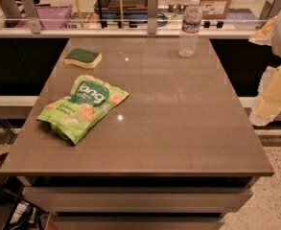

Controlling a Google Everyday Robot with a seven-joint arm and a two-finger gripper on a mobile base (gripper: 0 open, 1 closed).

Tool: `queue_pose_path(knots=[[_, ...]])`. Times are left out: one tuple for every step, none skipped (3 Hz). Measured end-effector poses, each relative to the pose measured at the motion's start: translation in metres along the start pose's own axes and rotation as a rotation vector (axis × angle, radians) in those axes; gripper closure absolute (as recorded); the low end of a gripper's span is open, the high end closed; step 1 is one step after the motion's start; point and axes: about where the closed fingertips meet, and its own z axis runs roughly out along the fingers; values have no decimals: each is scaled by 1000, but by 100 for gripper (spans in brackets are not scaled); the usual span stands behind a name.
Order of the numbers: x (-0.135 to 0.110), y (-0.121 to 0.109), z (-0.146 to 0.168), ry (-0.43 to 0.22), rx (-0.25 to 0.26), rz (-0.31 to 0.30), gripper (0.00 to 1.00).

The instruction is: Move water bottle near green rice chip bag

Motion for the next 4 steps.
queue_pose_path(knots=[[0,0,0,0,0,0,0],[-1,-3,-3,-15,0,2,0],[-2,-20,-3,-87,7,27,0],[-11,-41,5,-187,14,57,0]])
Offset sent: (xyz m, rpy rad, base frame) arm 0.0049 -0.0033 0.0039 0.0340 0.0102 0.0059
